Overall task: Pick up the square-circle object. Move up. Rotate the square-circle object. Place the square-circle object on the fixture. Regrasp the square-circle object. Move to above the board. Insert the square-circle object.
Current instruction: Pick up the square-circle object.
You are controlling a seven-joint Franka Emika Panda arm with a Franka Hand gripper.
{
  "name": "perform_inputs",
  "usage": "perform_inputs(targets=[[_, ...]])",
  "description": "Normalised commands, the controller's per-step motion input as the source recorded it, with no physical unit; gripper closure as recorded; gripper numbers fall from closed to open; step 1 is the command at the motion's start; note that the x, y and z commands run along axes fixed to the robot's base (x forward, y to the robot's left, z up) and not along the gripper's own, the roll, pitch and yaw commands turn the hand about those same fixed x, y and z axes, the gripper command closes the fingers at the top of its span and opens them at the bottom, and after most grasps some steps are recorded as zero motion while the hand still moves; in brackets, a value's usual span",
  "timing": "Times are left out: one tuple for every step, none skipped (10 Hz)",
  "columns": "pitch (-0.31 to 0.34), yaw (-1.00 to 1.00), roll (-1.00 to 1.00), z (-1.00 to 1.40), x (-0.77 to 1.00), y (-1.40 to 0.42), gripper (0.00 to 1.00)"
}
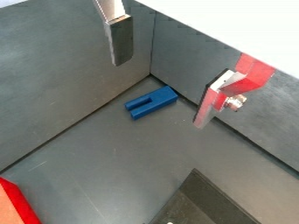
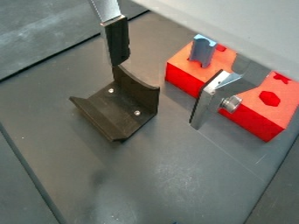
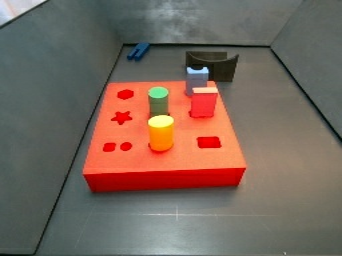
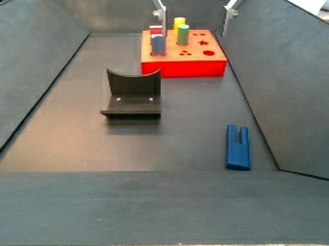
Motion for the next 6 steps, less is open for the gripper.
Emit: perform_inputs(targets=[[-0.159, -0.39, 0.00, -0.46, -0.33, 0.02, 0.00], [0.044, -0.59, 0.00, -1.00, 0.00, 0.48, 0.00], [0.024, -0.60, 0.00, -1.00, 0.00, 0.49, 0.00], [0.007, -0.53, 0.00, -1.00, 0.00, 0.54, 0.00], [0.000, -0.50, 0.00, -1.00, 0.00, 0.56, 0.00], [0.000, -0.46, -0.02, -1.00, 0.00, 0.55, 0.00]])
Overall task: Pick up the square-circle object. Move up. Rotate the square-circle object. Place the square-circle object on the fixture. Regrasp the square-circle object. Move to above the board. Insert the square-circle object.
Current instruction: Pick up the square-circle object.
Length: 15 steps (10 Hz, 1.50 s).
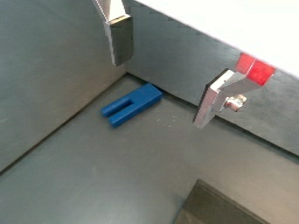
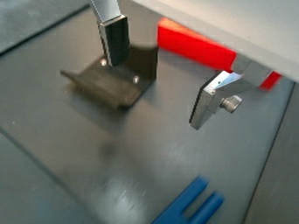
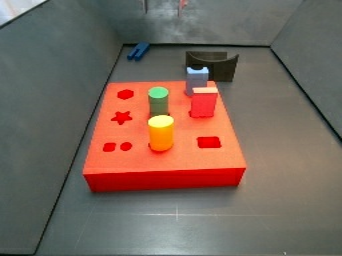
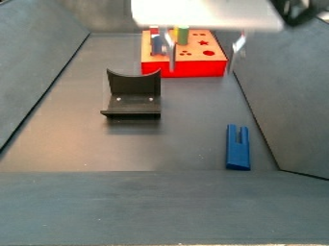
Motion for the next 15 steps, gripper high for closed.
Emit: perform_inputs(targets=[[-0.061, -0.22, -0.15, -0.90, -0.50, 0.59, 0.00], [-0.083, -0.05, -0.26, -0.75, -0.64, 0.54, 0.00], [-0.031, 0.01, -0.38, -0.49, -0.44, 0.37, 0.00], [-0.041, 0.10, -0.49, -0.20, -0.26, 0.14, 0.00], [-0.139, 0.08, -0.50, -0.11, -0.13, 0.06, 0.00], [-0.206, 0.00, -0.41, -0.32, 0.00, 0.13, 0.00], [0.000, -0.19, 0.00, -1.00, 0.01, 0.34, 0.00], [0.000, -0.27, 0.00, -1.00, 0.00, 0.39, 0.00], [0.000, -0.27, 0.00, -1.00, 0.00, 0.39, 0.00], [0.000, -0.27, 0.00, -1.00, 0.01, 0.32, 0.00], [-0.097, -0.23, -0.16, -0.83, 0.14, 0.07, 0.00], [-0.153, -0.13, -0.22, -0.71, 0.28, 0.00, 0.00], [-0.026, -0.10, 0.00, -1.00, 0.33, 0.00, 0.00], [0.000, -0.14, 0.01, -1.00, 0.27, -0.13, 0.00], [0.000, -0.14, 0.01, -1.00, 0.27, -0.12, 0.00]])
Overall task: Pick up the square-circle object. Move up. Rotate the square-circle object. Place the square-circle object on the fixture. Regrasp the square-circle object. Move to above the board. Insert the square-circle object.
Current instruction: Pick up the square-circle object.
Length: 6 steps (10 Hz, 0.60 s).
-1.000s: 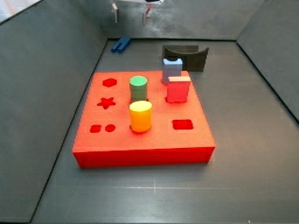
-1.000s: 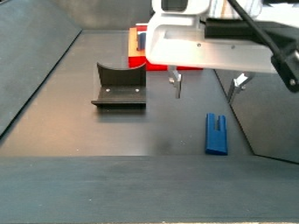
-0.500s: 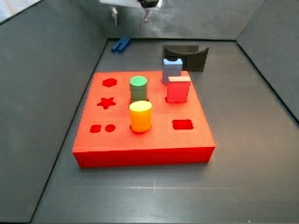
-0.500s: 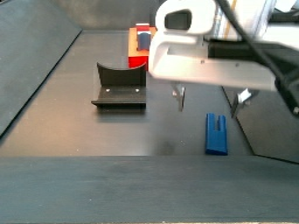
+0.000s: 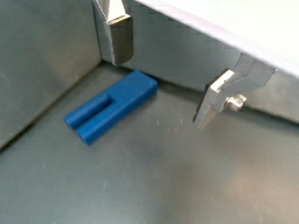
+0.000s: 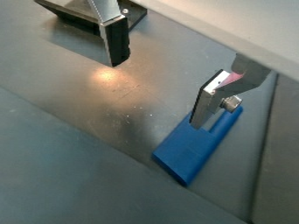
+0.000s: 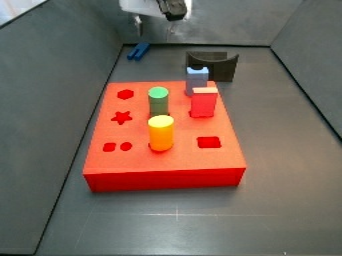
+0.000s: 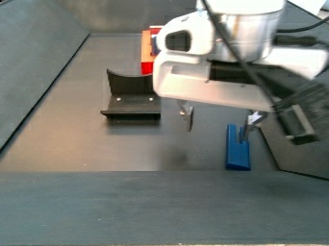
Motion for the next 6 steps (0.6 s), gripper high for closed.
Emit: perform_inputs(targets=[[-0.004, -0.16, 0.01, -1.00, 0.25, -0.13, 0.00], [-0.054, -0.17, 0.00, -1.00, 0.23, -0.21, 0.00], [-0.324, -0.10, -0.47, -0.09, -0.20, 0.00, 0.00], [-0.500, -0.03, -0.50, 0.05, -0.17, 0.17, 0.00], [-0.500, 0.00, -0.50, 0.08, -0.20, 0.30, 0.00], [-0.500, 0.06, -0.46, 0.12, -0.27, 0.24, 0.00]])
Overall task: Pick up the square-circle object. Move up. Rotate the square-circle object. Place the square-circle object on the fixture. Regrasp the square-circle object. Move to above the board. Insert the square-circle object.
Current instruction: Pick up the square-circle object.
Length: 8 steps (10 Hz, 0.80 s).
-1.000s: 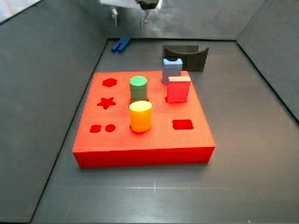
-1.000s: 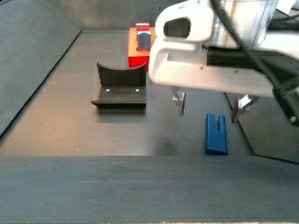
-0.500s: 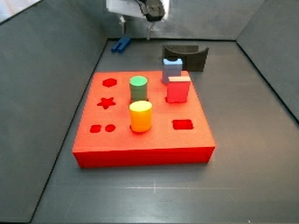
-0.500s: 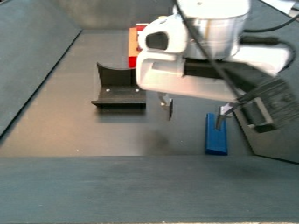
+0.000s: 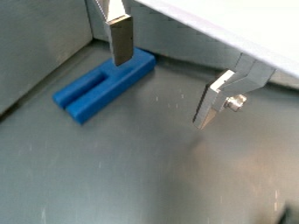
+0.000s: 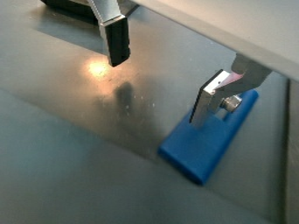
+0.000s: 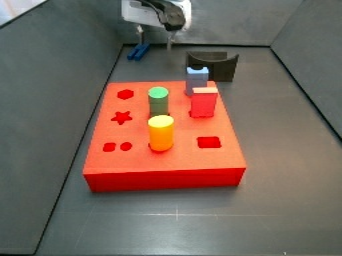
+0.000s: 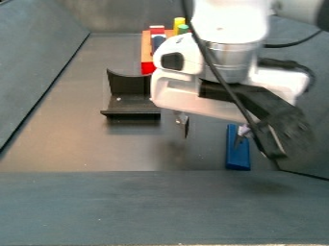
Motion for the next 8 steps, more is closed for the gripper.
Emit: perform_inputs(targets=[[-0.500, 0.07, -0.44, 0.06, -0.32, 0.27, 0.00], [-0.404, 0.01, -0.21, -0.21, -0.41, 0.10, 0.00], [-0.399, 0.07, -0.11, -0.39, -0.45, 0.03, 0.00], [-0.390, 0.08, 0.06, -0.51, -0.51, 0.00, 0.00], [-0.296, 0.05, 0.06, -0.44, -0.44, 0.00, 0.00], [0.000, 0.00, 0.04, 0.00, -0.04, 0.00, 0.00], [0.000, 0.00, 0.00, -0.03, 0.00, 0.00, 0.00], [-0.131, 0.00, -0.08, -0.42, 0.00, 0.00, 0.00]])
